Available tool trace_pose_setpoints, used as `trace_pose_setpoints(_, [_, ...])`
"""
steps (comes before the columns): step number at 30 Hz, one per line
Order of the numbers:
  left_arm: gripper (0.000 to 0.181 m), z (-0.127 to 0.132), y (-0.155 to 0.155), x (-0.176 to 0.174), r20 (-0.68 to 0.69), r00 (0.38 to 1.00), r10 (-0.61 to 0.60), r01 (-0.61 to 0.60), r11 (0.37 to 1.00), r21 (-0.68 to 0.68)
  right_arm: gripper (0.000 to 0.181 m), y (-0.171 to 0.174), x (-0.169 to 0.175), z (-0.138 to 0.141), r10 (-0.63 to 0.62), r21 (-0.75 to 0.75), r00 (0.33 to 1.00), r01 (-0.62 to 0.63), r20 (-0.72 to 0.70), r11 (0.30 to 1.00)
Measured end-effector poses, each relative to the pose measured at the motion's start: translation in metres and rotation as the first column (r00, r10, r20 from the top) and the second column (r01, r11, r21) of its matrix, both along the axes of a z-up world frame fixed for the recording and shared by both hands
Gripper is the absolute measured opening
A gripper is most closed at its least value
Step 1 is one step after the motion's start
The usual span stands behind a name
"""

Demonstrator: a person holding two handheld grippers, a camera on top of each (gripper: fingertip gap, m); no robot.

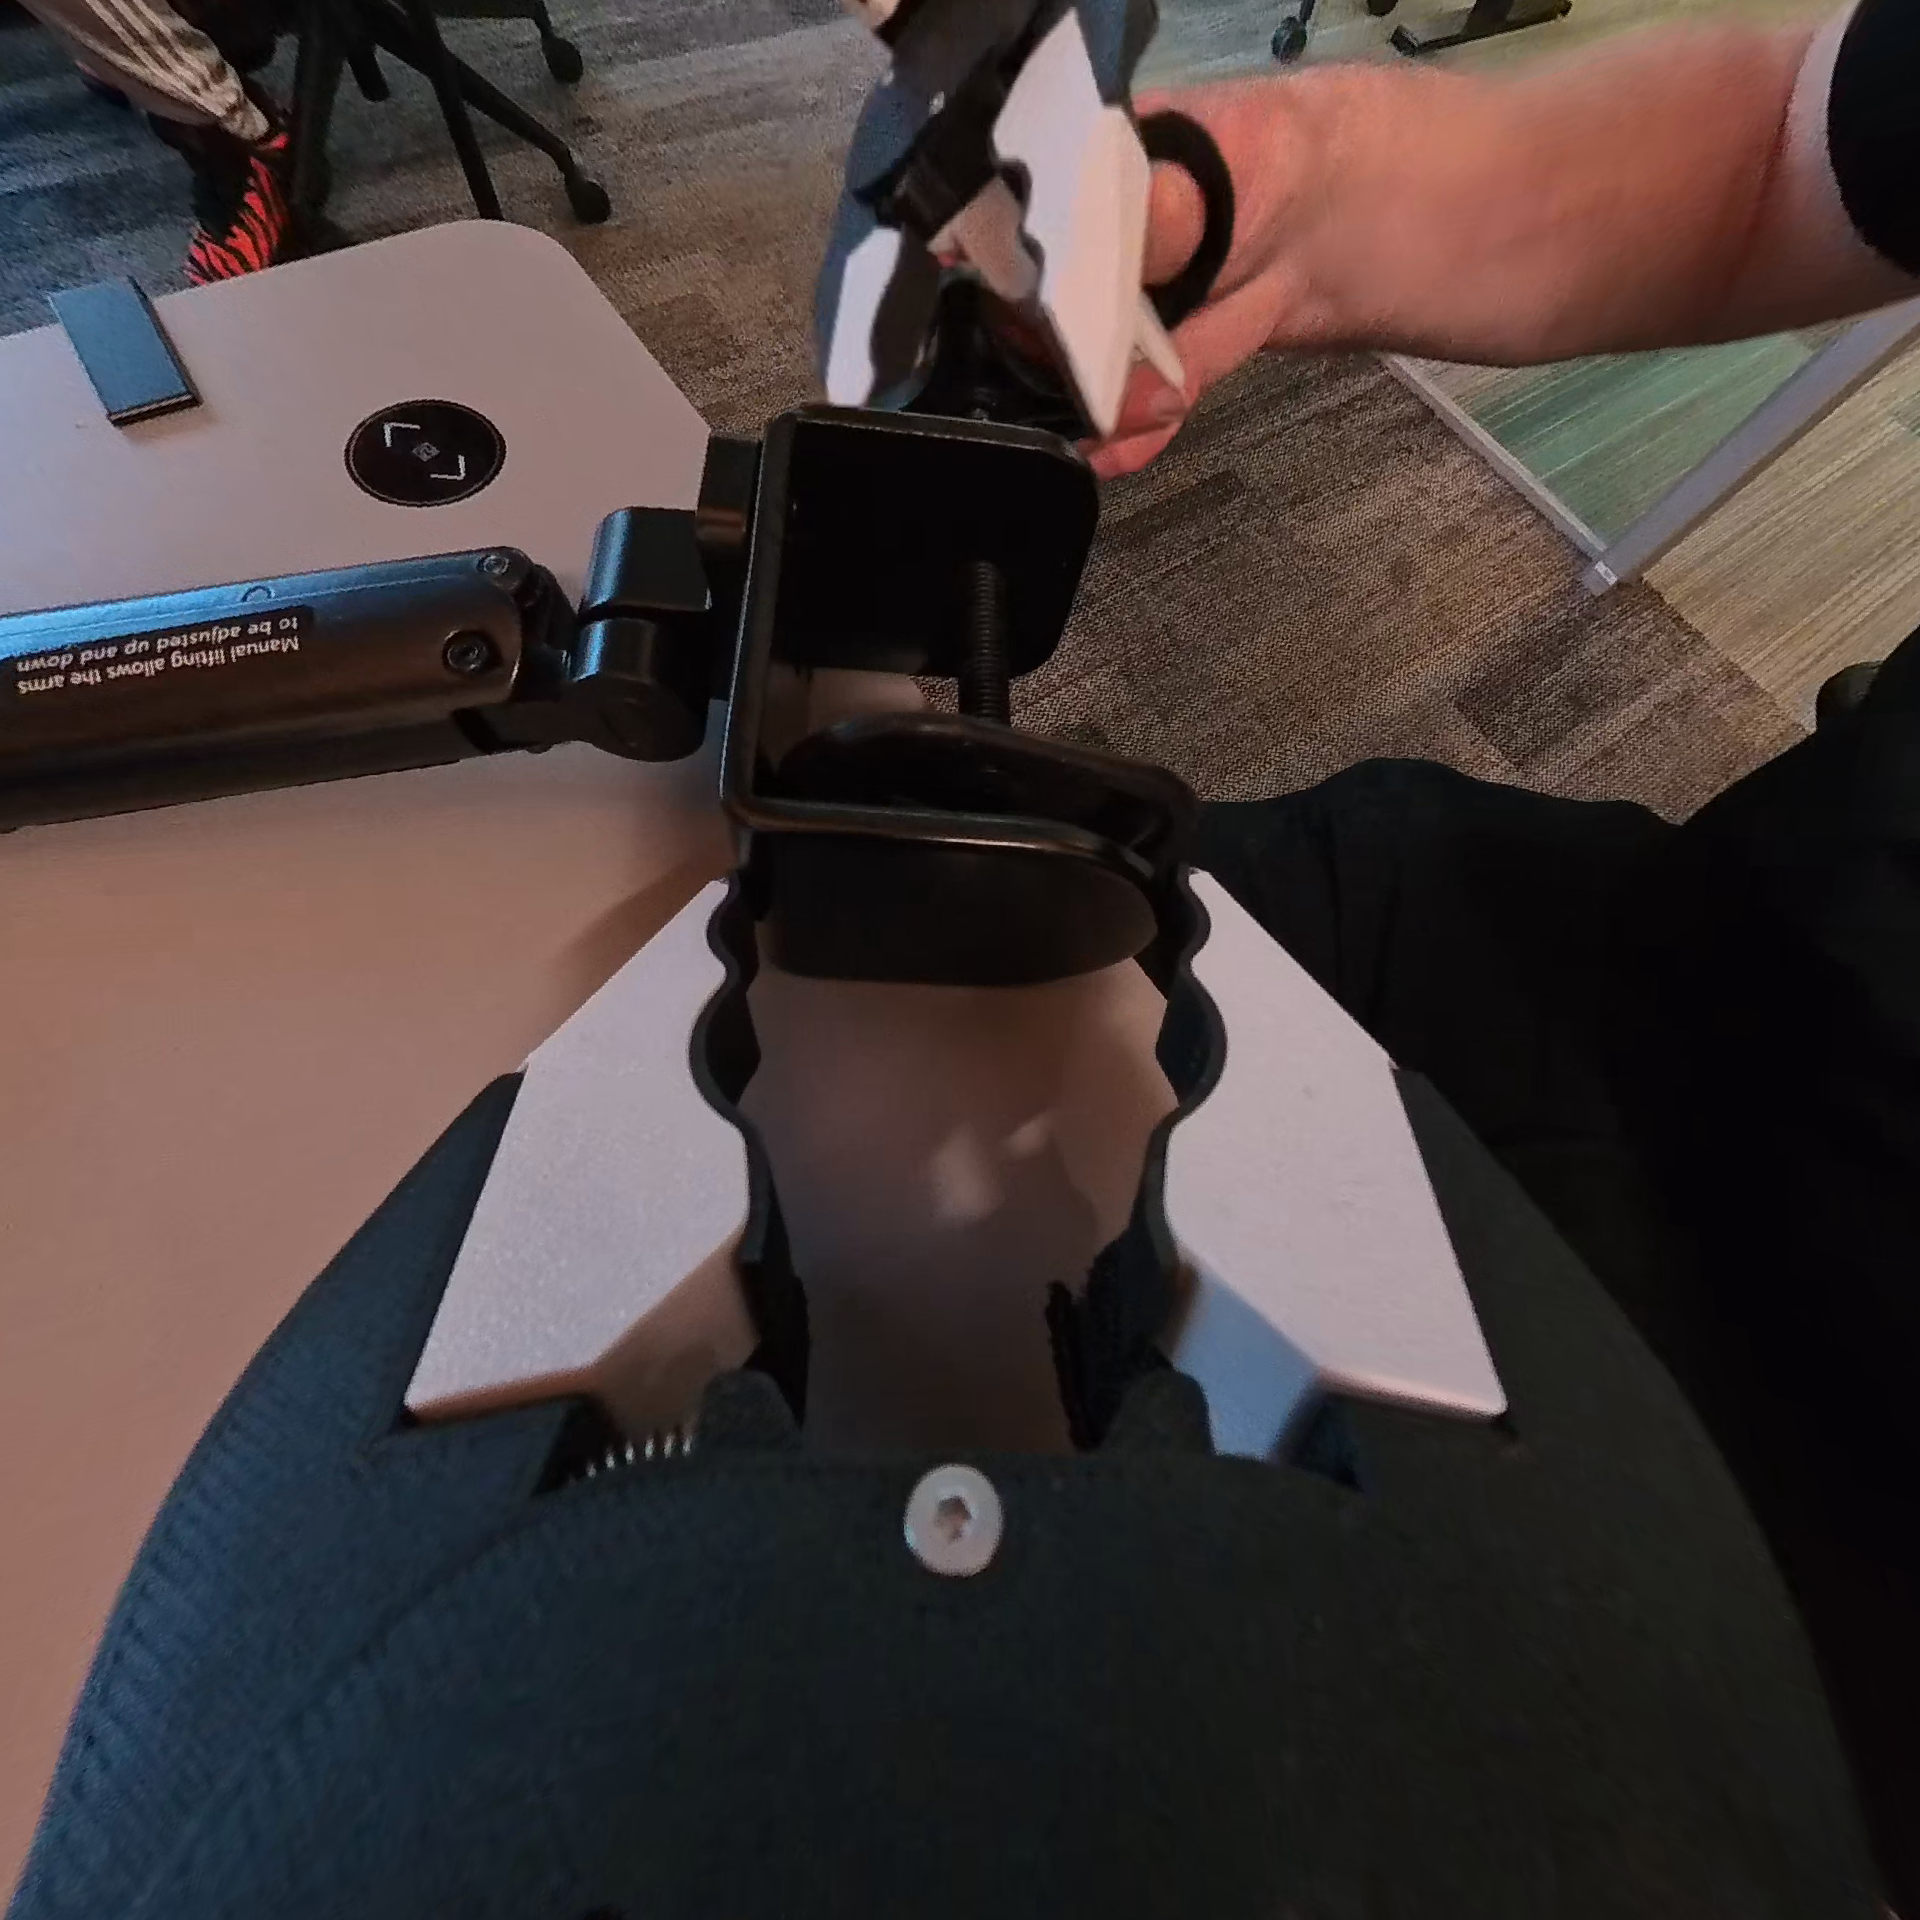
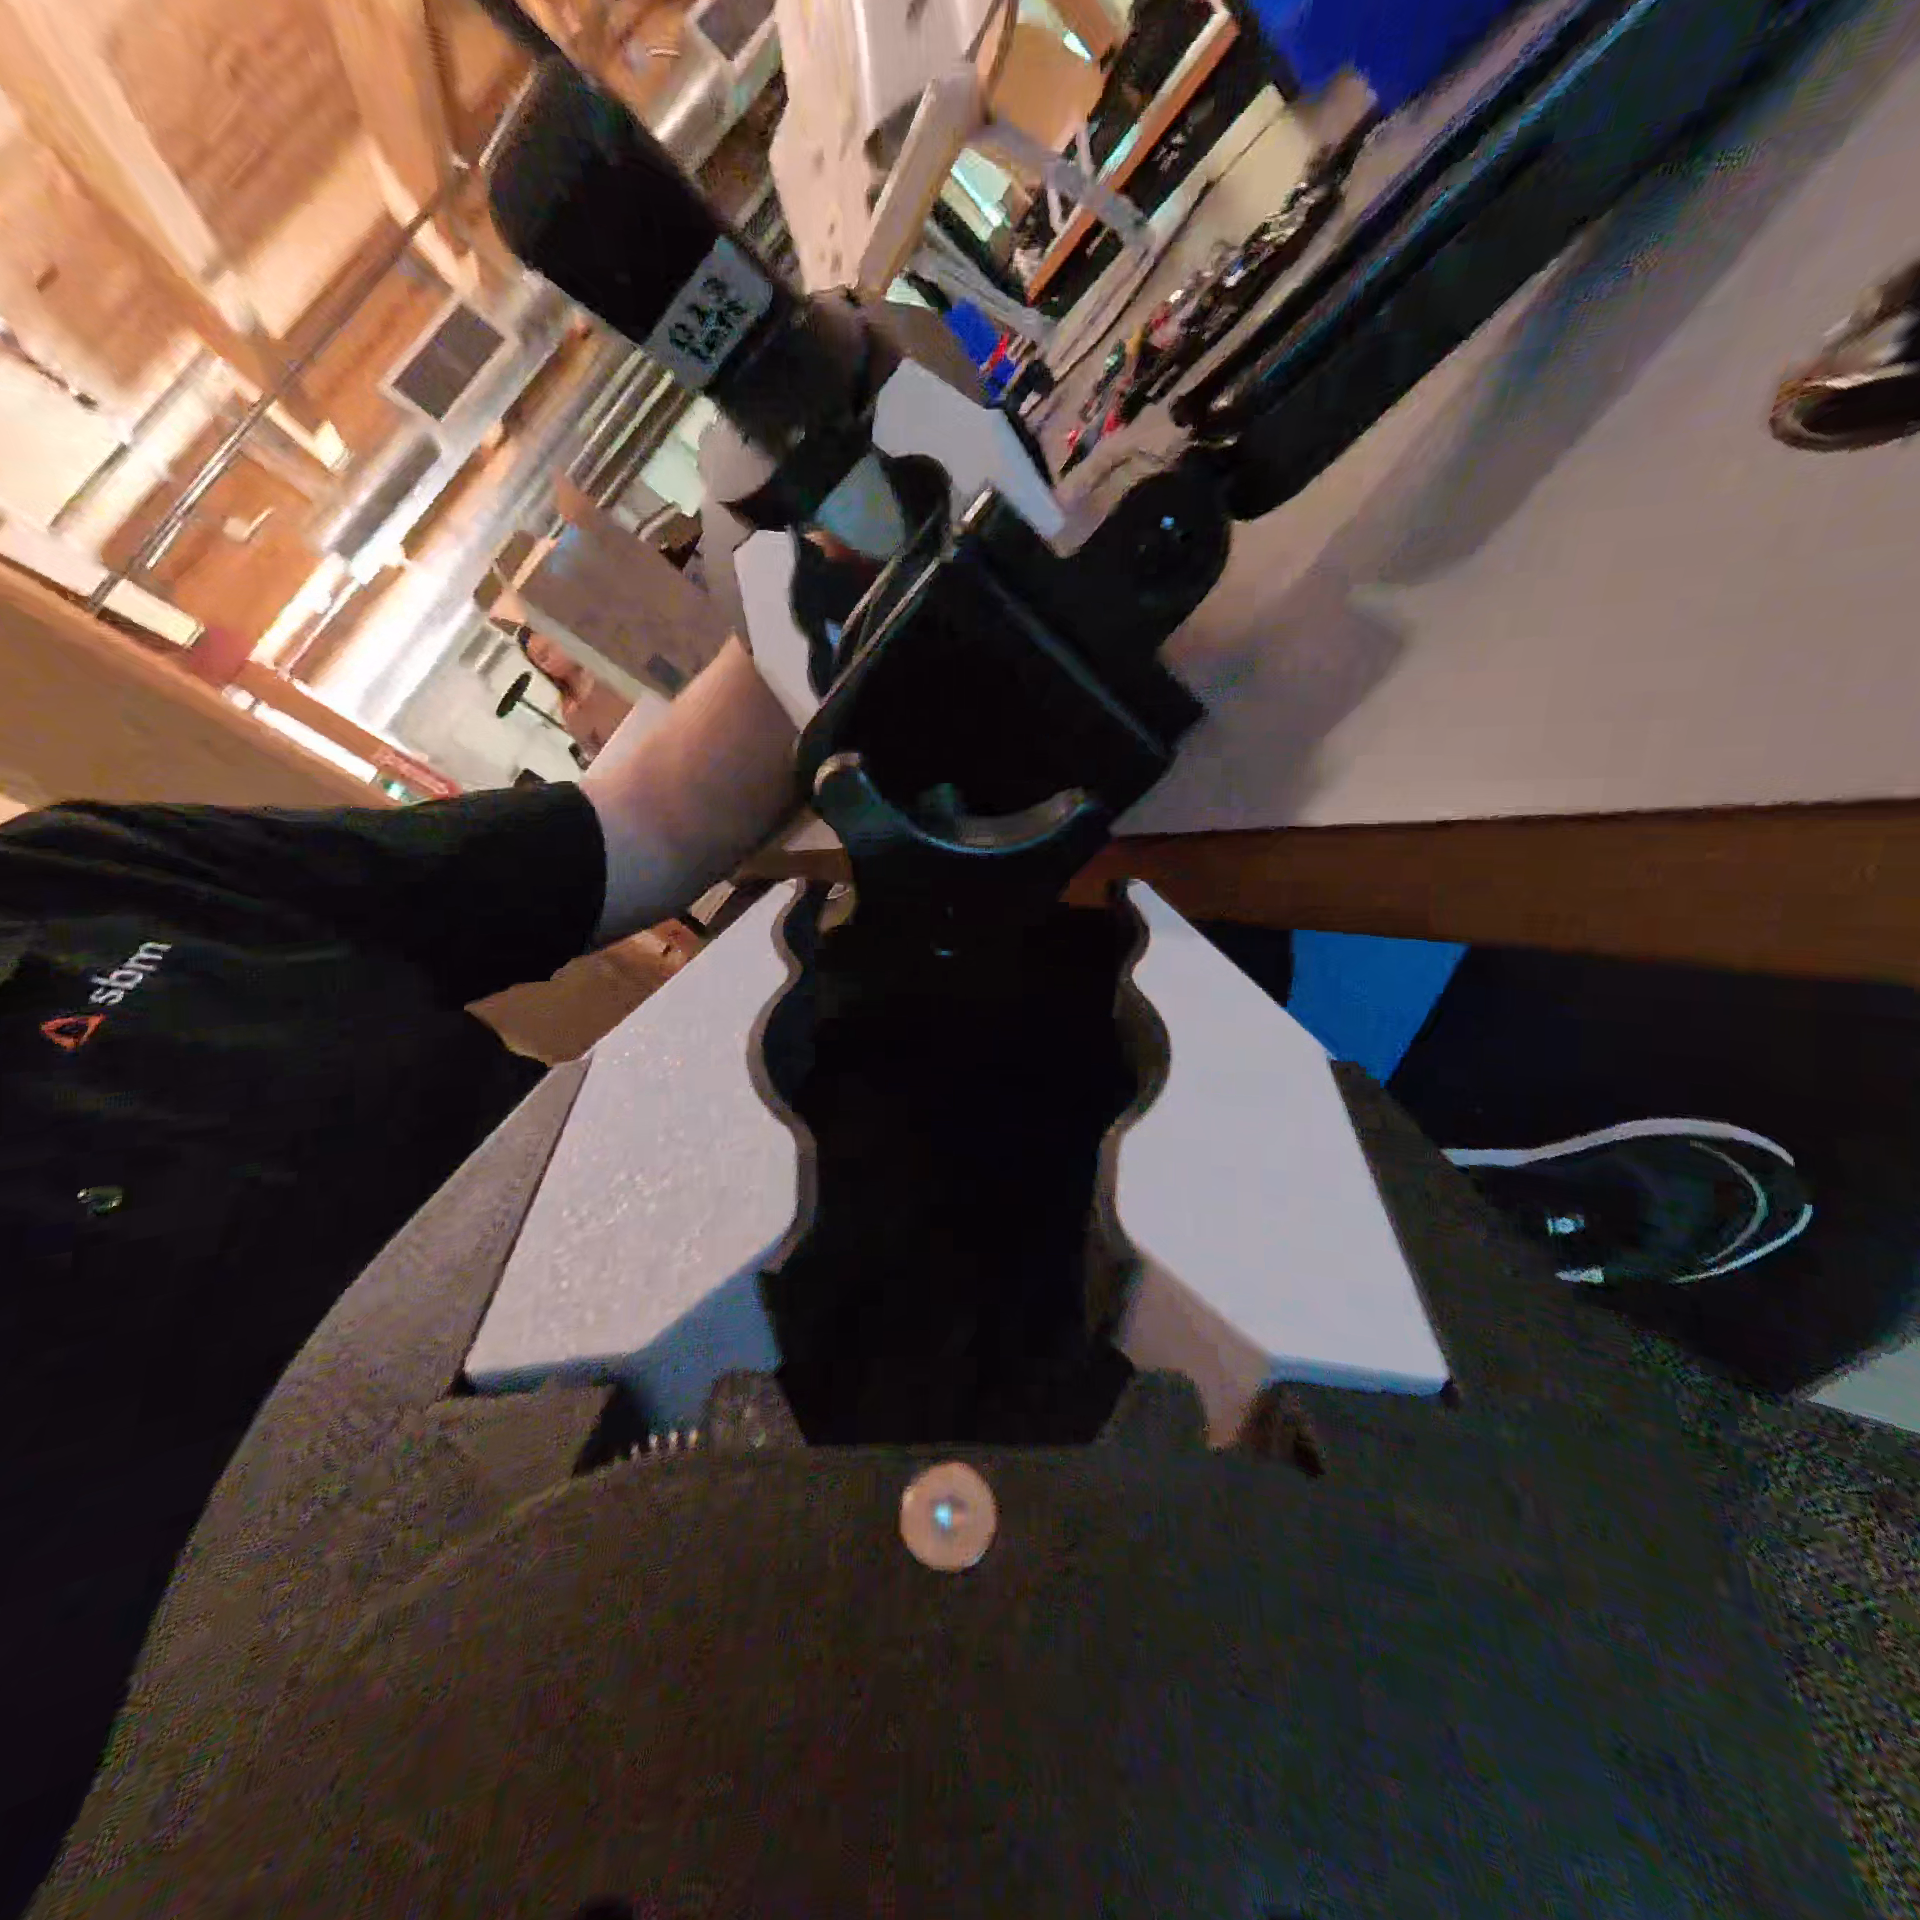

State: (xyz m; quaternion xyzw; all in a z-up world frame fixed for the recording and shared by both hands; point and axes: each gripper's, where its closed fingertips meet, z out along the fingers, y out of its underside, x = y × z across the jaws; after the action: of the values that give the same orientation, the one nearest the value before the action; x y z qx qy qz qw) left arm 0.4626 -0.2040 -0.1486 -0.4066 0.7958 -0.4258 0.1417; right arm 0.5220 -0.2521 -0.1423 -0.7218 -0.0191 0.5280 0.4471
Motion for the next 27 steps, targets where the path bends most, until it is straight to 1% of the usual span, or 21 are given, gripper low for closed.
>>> trace_pose_setpoints(1, [0.079,0.000,0.000,0.000,0.001,1.000,-0.001,0.001,1.000,0.001,0.046,0.001,-0.004,0.003,0.006,0.023,1.000,-0.006,0.014,1.000])
trace_pose_setpoints(4, [0.079,0.000,0.000,0.000,0.003,1.000,0.002,-0.002,1.000,0.004,0.046,0.004,-0.003,0.000,-0.023,0.092,0.983,0.006,0.183,0.996])
trace_pose_setpoints(5, [0.079,0.000,0.000,0.001,0.007,1.000,0.005,-0.005,1.000,0.010,0.045,0.005,-0.002,-0.003,-0.069,0.152,0.954,0.025,0.292,0.988])
trace_pose_setpoints(6, [0.078,0.000,0.000,0.001,0.014,1.000,0.005,-0.005,1.000,0.020,0.044,0.007,-0.001,-0.006,-0.123,0.223,0.898,0.028,0.422,0.975])
trace_pose_setpoints(7, [0.078,0.000,0.000,0.001,0.017,1.000,0.002,-0.002,1.000,0.024,0.044,0.007,0.000,-0.007,-0.150,0.266,0.844,0.009,0.515,0.964])
trace_pose_setpoints(8, [0.078,0.000,0.000,0.001,0.016,1.000,-0.001,0.000,1.000,0.024,0.043,0.008,0.002,-0.009,-0.194,0.312,0.775,-0.004,0.601,0.950])
trace_pose_setpoints(10, [0.078,0.000,0.000,0.001,0.014,1.000,-0.001,0.000,1.000,0.022,0.043,0.011,0.009,-0.011,-0.320,0.421,0.526,-0.081,0.788,0.904])
trace_pose_setpoints(11, [0.079,-0.001,0.000,0.001,0.016,1.000,0.000,0.000,1.000,0.025,0.043,0.013,0.011,-0.011,-0.347,0.432,0.446,-0.104,0.825,0.896])
trace_pose_setpoints(13, [0.079,-0.001,0.000,0.001,0.000,1.000,0.007,-0.007,1.000,0.008,0.043,0.018,0.018,-0.009,-0.457,0.498,0.238,-0.149,0.857,0.855])
trace_pose_setpoints(14, [0.079,-0.001,0.001,0.001,-0.003,1.000,0.008,-0.008,1.000,0.004,0.043,0.019,0.019,-0.008,-0.488,0.514,0.177,-0.167,0.855,0.841])
trace_pose_setpoints(16, [0.079,-0.001,0.001,0.001,-0.007,1.000,0.012,-0.012,1.000,0.001,0.043,0.021,0.024,-0.004,-0.572,0.556,-0.009,-0.219,0.820,0.801])
trace_pose_setpoints(17, [0.079,-0.001,0.001,0.001,-0.011,1.000,0.013,-0.013,1.000,-0.005,0.043,0.022,0.025,-0.002,-0.598,0.572,-0.062,-0.228,0.799,0.788])
trace_pose_setpoints(18, [0.079,-0.001,0.001,0.001,-0.012,1.000,0.012,-0.012,1.000,-0.007,0.043,0.022,0.025,-0.001,-0.617,0.589,-0.065,-0.233,0.784,0.774])
trace_pose_setpoints(19, [0.079,-0.001,0.001,0.001,-0.012,1.000,0.009,-0.009,1.000,-0.007,0.043,0.021,0.022,-0.002,-0.613,0.599,0.003,-0.218,0.790,0.771])
trace_pose_setpoints(20, [0.079,-0.001,0.000,0.001,-0.012,1.000,0.006,-0.006,1.000,-0.008,0.043,0.019,0.020,-0.004,-0.583,0.591,0.102,-0.183,0.806,0.785])
trace_pose_setpoints(21, [0.079,-0.001,0.000,0.001,-0.011,1.000,0.003,-0.003,1.000,-0.011,0.055,0.015,0.015,-0.008,-0.527,0.563,0.227,-0.140,0.819,0.815])
trace_pose_setpoints(22, [0.079,-0.001,-0.001,0.001,-0.011,1.000,0.002,-0.002,1.000,-0.009,0.066,0.011,0.011,-0.007,-0.462,0.528,0.391,-0.074,0.796,0.846])
trace_pose_setpoints(23, [0.079,-0.001,0.000,0.001,-0.012,1.000,0.002,-0.002,1.000,-0.011,0.069,0.008,0.007,-0.002,-0.397,0.484,0.561,-0.008,0.726,0.875])
trace_pose_setpoints(24, [0.079,-0.001,0.000,0.001,-0.011,1.000,0.002,-0.002,1.000,-0.011,0.069,0.005,0.007,0.005,-0.345,0.439,0.699,0.049,0.626,0.897])
trace_pose_setpoints(26, [0.079,-0.001,-0.001,0.001,-0.009,1.000,0.002,-0.002,1.000,-0.008,0.067,0.001,0.012,0.015,-0.244,0.313,0.881,0.117,0.406,0.943])
trace_pose_setpoints(27, [0.079,-0.001,-0.001,0.001,-0.011,1.000,0.002,-0.002,1.000,-0.010,0.068,0.001,0.013,0.014,-0.184,0.206,0.939,0.126,0.292,0.970])
